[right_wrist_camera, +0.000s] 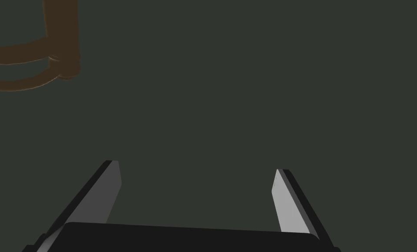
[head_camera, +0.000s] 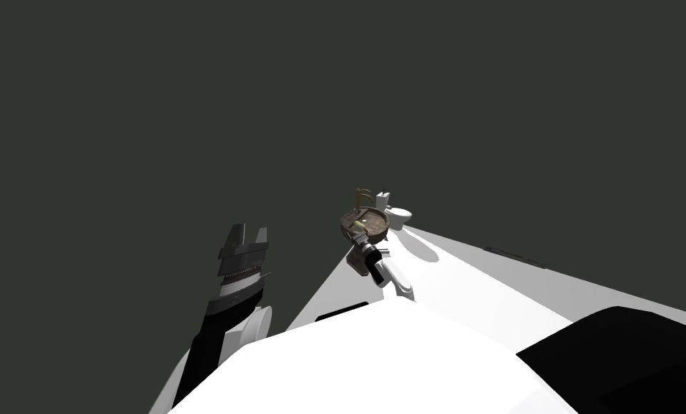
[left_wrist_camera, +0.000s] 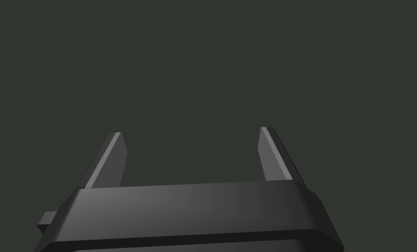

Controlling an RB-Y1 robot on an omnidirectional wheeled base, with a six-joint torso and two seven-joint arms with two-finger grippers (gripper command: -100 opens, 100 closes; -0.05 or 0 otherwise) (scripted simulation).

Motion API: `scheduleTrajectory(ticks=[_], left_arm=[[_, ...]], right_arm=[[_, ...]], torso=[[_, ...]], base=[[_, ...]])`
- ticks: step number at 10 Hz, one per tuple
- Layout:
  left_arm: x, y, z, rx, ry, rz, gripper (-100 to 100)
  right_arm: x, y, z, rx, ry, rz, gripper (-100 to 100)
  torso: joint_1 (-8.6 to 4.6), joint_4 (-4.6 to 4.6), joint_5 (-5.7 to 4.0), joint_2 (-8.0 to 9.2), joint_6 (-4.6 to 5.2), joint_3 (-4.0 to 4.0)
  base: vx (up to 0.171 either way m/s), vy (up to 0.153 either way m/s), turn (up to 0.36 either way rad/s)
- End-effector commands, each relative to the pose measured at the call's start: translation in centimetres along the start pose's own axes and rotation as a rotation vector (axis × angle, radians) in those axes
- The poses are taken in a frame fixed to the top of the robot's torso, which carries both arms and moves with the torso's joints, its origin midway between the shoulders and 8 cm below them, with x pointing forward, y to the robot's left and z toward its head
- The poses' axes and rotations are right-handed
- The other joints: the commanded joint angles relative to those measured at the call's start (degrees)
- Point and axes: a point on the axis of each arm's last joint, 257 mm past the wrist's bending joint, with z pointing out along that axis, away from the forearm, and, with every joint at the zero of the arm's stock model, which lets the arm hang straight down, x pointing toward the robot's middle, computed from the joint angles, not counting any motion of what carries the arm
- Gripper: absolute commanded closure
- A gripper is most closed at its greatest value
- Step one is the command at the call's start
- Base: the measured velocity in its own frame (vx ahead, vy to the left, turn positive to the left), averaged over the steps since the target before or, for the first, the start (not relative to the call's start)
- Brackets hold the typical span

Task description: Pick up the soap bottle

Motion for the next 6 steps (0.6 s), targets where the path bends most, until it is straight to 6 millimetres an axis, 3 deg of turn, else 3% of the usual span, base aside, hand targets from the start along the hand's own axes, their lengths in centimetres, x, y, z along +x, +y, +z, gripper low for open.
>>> scheduleTrajectory(ticks=[1, 6], left_arm=[[0.0, 0.0, 0.0, 0.0, 0.0, 0.0, 0], [0.0, 0.0, 0.0, 0.0, 0.0, 0.0, 0]], right_arm=[[1.2, -0.1, 0.2, 0.012, 0.032, -0.083, -100], [3.5, -0.5, 0.4, 0.032, 0.089, -0.25, -100]], torso=[[0.0, 0.0, 0.0, 0.0, 0.0, 0.0], [-0.01, -0.01, 0.0, -0.06, 0.0, -0.03]], base=[[0.011, -0.019, -0.015], [0.014, -0.015, -0.015]])
